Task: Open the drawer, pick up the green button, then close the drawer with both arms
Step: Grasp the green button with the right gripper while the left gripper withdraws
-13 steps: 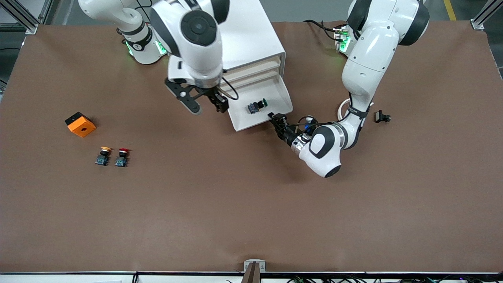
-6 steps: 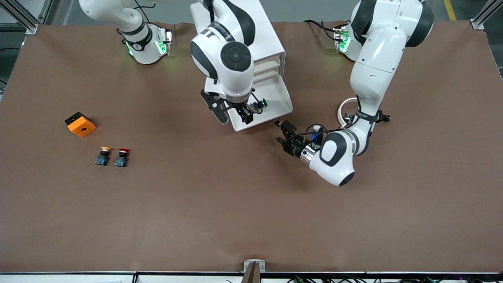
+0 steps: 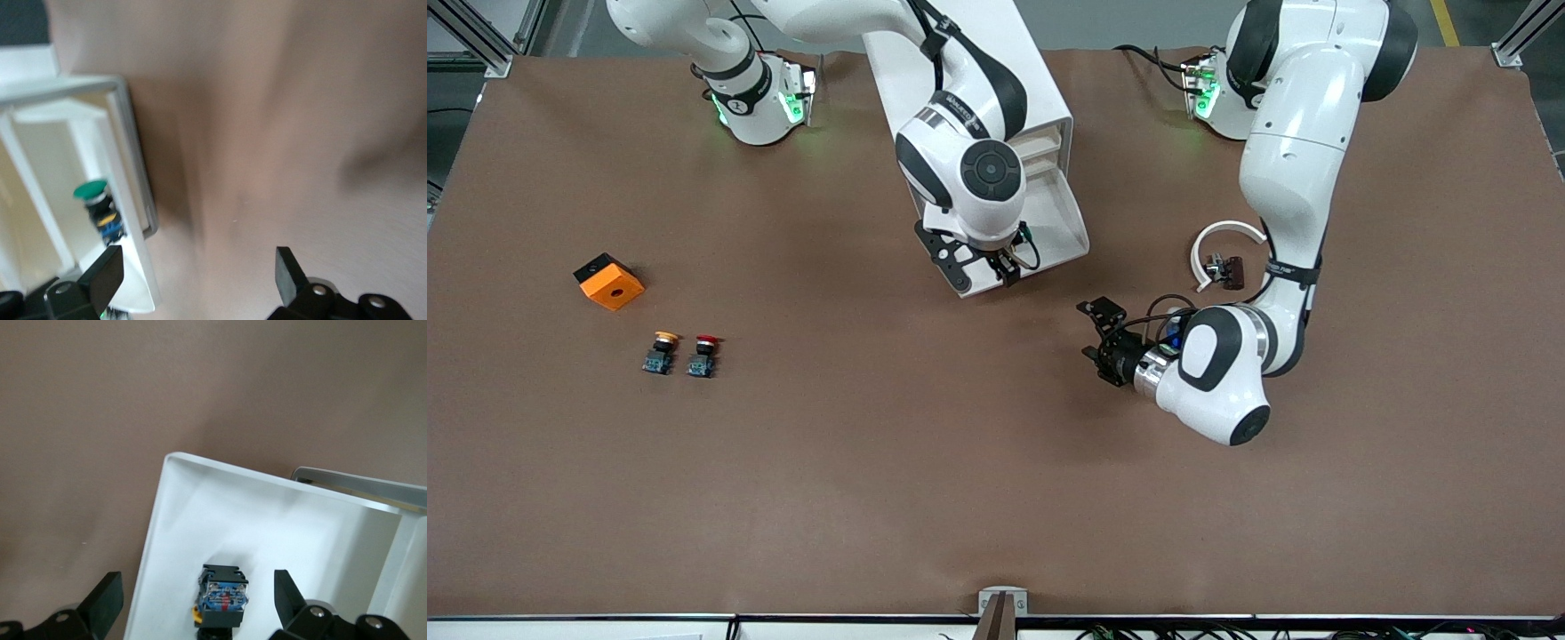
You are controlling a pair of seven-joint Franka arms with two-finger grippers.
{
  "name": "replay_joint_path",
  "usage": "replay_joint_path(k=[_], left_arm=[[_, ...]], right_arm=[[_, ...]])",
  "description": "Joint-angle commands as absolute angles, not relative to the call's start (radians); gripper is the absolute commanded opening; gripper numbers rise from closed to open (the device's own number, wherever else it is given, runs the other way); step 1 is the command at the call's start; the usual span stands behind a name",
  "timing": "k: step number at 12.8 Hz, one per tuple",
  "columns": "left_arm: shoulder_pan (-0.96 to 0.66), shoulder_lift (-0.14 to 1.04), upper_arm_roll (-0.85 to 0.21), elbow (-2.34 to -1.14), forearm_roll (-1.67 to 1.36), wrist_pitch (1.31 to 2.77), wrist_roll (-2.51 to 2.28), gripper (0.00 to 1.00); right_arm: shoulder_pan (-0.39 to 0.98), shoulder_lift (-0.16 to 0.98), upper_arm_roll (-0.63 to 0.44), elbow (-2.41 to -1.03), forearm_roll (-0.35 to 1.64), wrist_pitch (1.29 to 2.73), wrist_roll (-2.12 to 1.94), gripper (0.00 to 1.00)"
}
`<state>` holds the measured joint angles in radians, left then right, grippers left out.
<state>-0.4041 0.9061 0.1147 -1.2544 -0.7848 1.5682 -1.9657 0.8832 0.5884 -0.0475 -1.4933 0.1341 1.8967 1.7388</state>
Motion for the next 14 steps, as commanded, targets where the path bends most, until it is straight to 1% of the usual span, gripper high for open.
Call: replay_joint_path(k=[1,3,7,9,11,12,13,14], left_arm=[[-0.403,0.838,0.158,-1.252,-0.704,1.554,-1.785,1.00],[-0.405,0.776,0.160,-1.252,-0.584,1.552,-1.541,1.00],[-0.405,0.642,0.158,-1.256,-0.383,1.552,-1.477,1.00],[-0.405,0.612,0.161,-1.259,-0.301,1.522,-1.474,1.00],[-0.414,0.586,0.152,-1.261,-0.188,1.493,-1.368,1.00],[-0.423,0.568,0.152,-1.273,-0.167,1.493,-1.285,1.00],[-0.432,0.542,0.152,-1.299,-0.151,1.496,-1.254,1.00],[-0.433,0.526,0.149,-1.301,-0.131,1.496,-1.229,1.00]], right_arm=[[0.913,0.597,-0.058,-1.513,0.149,1.902,1.750,1.00],[0.928,0.601,-0.058,-1.513,0.149,1.904,1.750,1.00],[0.940,0.629,-0.058,-1.513,0.184,1.928,1.746,1.00],[0.943,0.632,-0.057,-1.513,0.186,1.930,1.746,1.00],[0.943,0.634,-0.057,-1.513,0.187,1.930,1.743,1.00],[0.943,0.634,-0.057,-1.513,0.199,1.933,1.741,0.96],[0.942,0.634,-0.058,-1.513,0.219,1.943,1.741,0.83],[0.942,0.634,-0.058,-1.513,0.221,1.945,1.741,0.74]])
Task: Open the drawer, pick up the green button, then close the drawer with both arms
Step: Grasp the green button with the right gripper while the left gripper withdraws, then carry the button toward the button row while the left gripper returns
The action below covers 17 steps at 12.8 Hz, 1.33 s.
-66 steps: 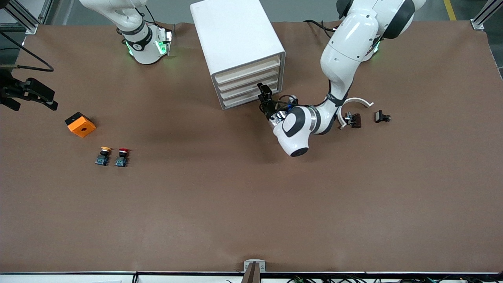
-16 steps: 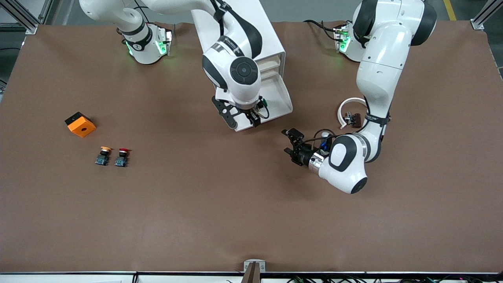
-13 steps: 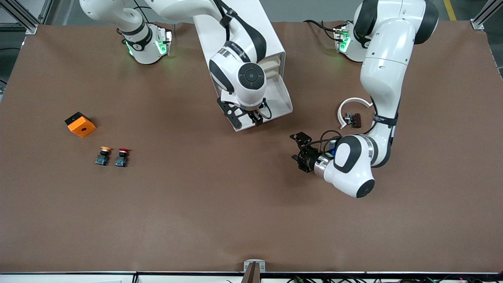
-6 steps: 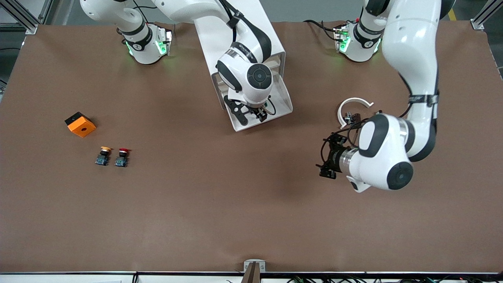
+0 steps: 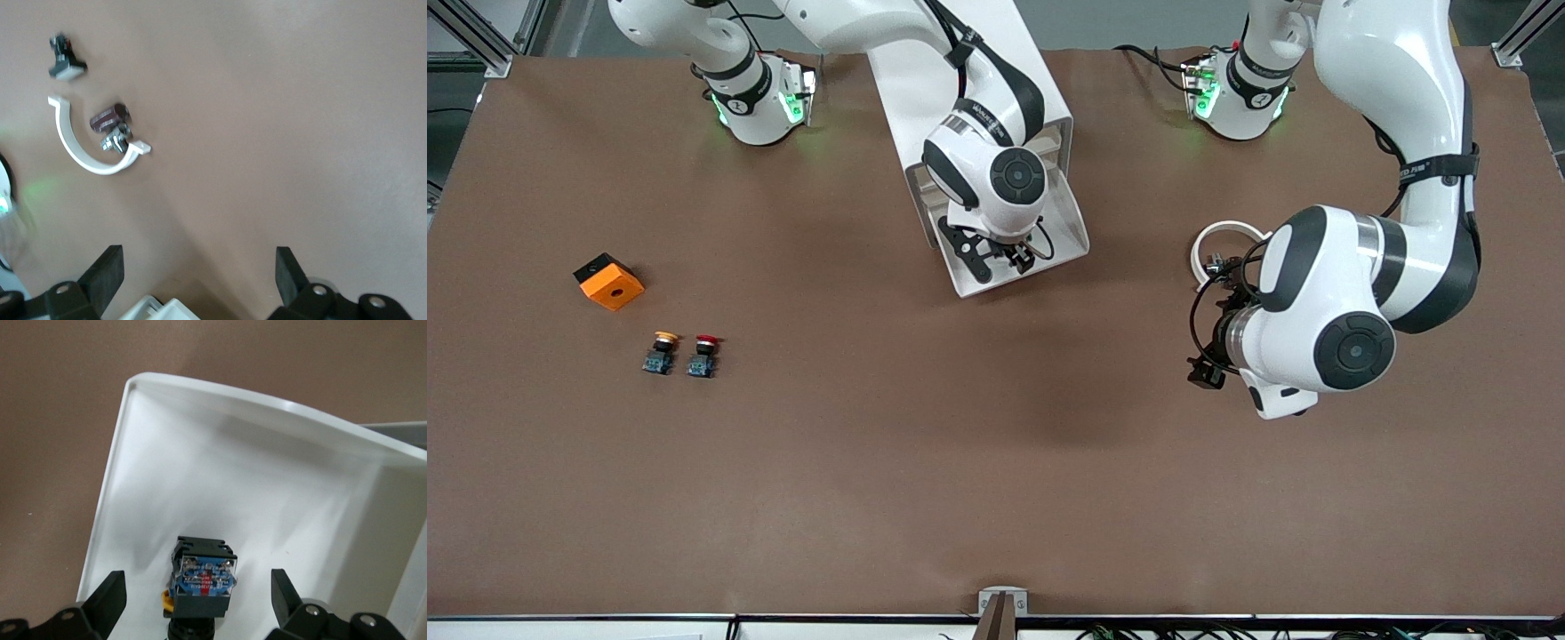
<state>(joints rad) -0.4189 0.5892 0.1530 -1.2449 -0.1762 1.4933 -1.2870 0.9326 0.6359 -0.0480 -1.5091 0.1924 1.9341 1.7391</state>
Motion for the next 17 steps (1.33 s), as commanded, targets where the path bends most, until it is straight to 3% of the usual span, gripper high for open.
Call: replay_joint_path(k=[1,3,9,11,14,17], left_arm=[[-0.431,0.499,0.135,-1.318,-0.127,1.496,-1.148,1.00],[-0.433,0.421,0.123,-1.374,-0.129,1.497,-1.027,1.00],[-0.433,0.416,0.095,-1.416,-0.130,1.528,-1.025,1.00],[-0.434,0.436,0.094,-1.423,-0.130,1.540,-1.023,1.00],[-0.434,0.456,0.094,-1.434,-0.129,1.610,-1.020,1.00],[-0.452,0.480,0.089,-1.454,-0.089,1.676,-1.005,1.00]], right_arm=[[0.943,0.634,-0.058,-1.513,0.221,1.945,1.741,0.69],[0.942,0.638,-0.058,-1.513,0.221,1.945,1.741,0.66],[0.943,0.647,-0.058,-1.514,0.221,1.945,1.740,0.65],[0.943,0.650,-0.058,-1.513,0.221,1.948,1.740,0.56],[0.946,0.653,-0.058,-1.513,0.219,1.948,1.740,0.31],[0.948,0.653,-0.058,-1.508,0.219,1.944,1.740,0.23]])
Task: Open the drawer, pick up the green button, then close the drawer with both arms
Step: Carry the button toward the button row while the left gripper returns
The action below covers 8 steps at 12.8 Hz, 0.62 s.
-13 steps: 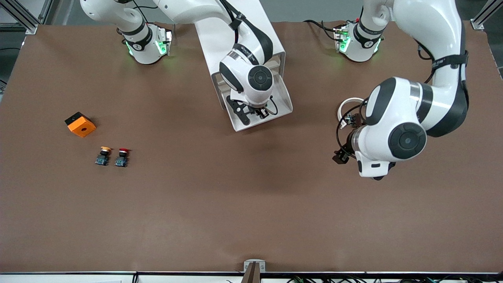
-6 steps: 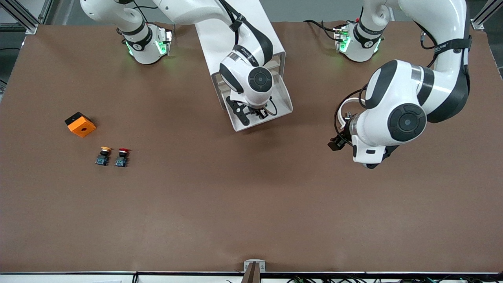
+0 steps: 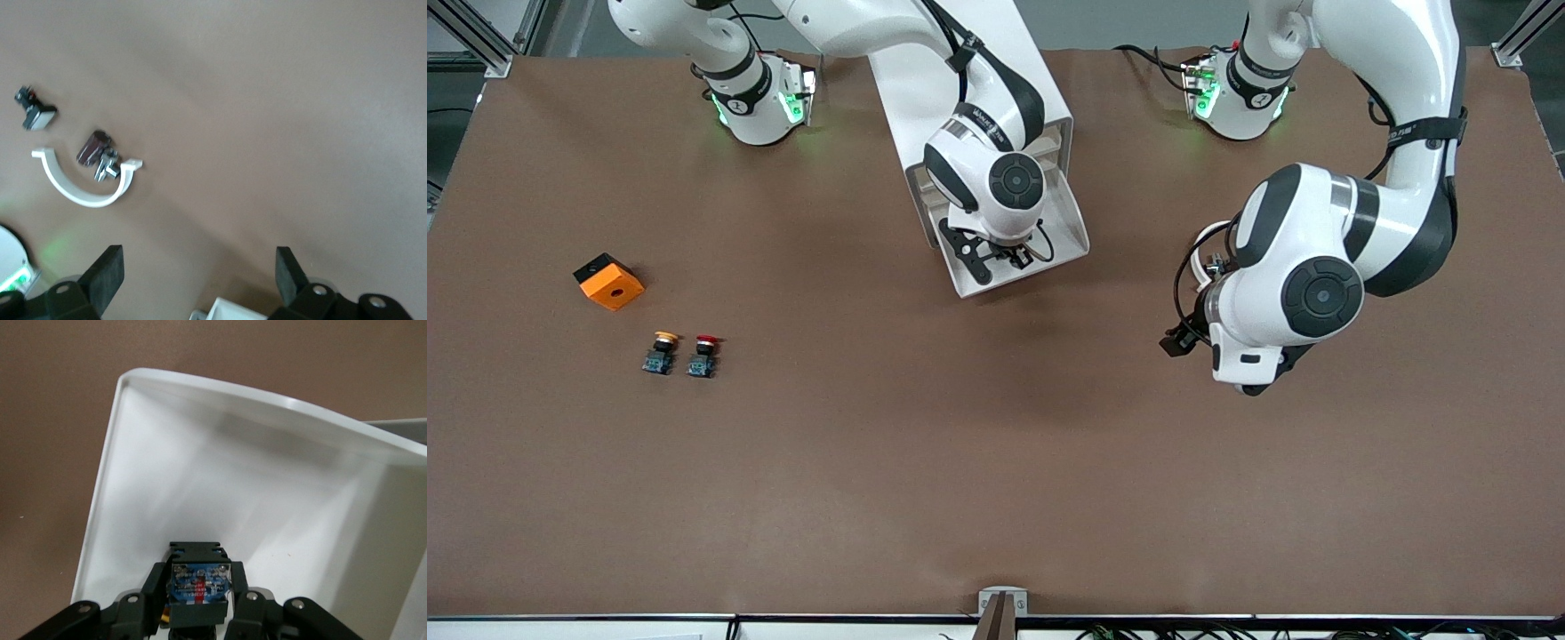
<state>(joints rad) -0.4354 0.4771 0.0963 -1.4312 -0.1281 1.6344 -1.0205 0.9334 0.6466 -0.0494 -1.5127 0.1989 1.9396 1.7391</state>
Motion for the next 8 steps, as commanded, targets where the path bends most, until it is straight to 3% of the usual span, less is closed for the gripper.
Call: replay_joint_path(k=[1,3,8], left_arm=[[-0.460,0.483,0.089,-1.471,-0.087,1.702,-1.005,1.00],[-0.468,0.482,0.089,-1.509,-0.077,1.745,-1.005,1.00],[-0.511,0.541,0.071,-1.520,-0.074,1.899,-0.939,1.00]], right_arm=[[0.945,0.650,-0.058,-1.502,0.219,1.939,1.740,0.23],[0.936,0.640,-0.061,-1.480,0.219,1.919,1.744,0.24],[0.784,0.608,-0.060,-1.298,0.224,1.553,1.616,0.26]])
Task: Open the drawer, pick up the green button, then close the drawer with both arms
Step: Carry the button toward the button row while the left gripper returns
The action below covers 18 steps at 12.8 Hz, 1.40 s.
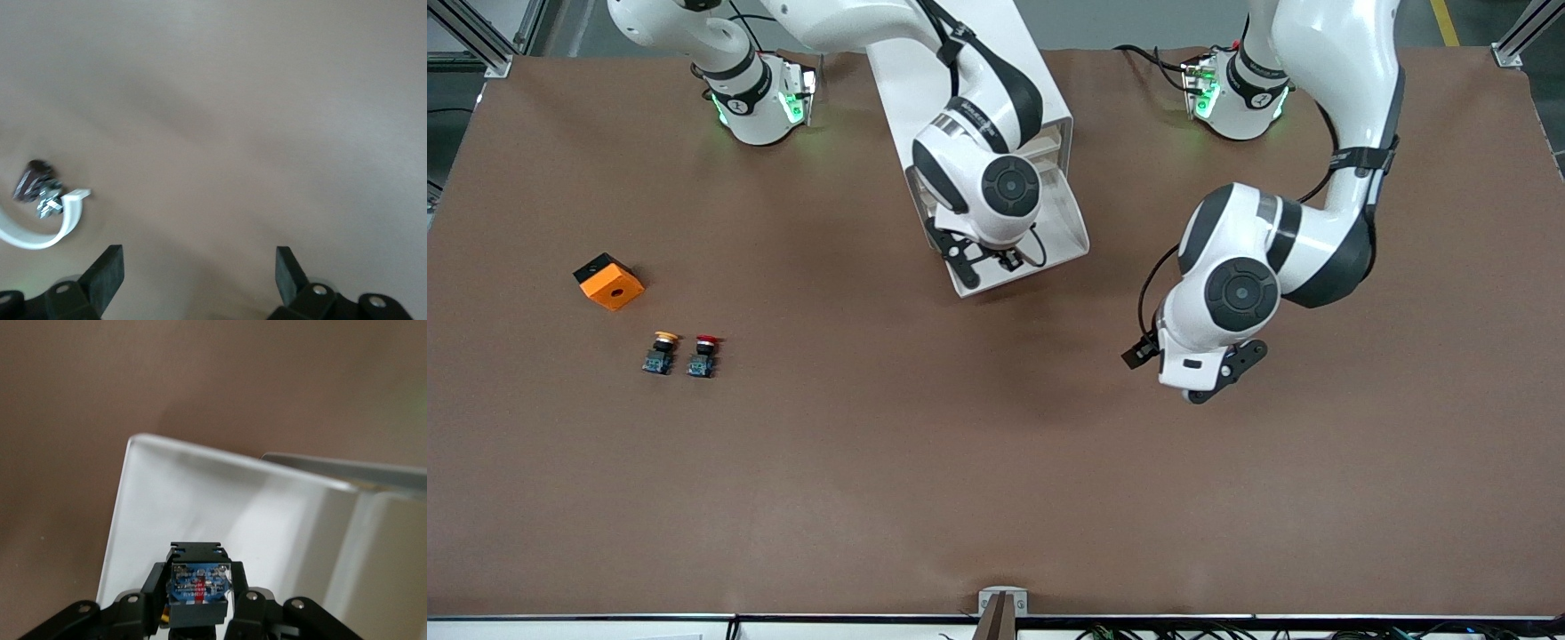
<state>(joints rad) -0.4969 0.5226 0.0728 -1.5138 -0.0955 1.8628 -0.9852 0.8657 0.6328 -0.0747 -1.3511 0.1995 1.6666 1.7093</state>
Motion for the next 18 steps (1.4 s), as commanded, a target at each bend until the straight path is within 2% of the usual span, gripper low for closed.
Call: replay_joint_path(k=[1,5,11,14,18], left_arm=[[-0.528,0.549,0.071,-1.529,-0.074,1.899,-0.933,1.00],[-0.583,0.565,0.066,-1.586,-0.072,1.927,-0.881,1.00],[-0.611,0.563,-0.058,-1.641,-0.086,1.960,-0.845,1.00],[-0.611,0.571,-0.072,-1.683,-0.086,2.021,-0.841,1.00],[-0.629,0.615,-0.092,-1.704,-0.083,2.111,-0.834,1.00]], right_arm=[[0.743,0.580,-0.060,-1.298,0.227,1.501,1.517,0.26],[0.565,0.540,-0.067,-1.308,0.219,1.326,1.083,0.26],[0.301,0.531,-0.069,-1.344,0.065,1.344,0.443,0.26],[0.240,0.529,-0.069,-1.429,-0.067,1.538,0.294,0.26],[0.156,0.535,-0.069,-1.578,-0.071,1.816,0.147,0.27]])
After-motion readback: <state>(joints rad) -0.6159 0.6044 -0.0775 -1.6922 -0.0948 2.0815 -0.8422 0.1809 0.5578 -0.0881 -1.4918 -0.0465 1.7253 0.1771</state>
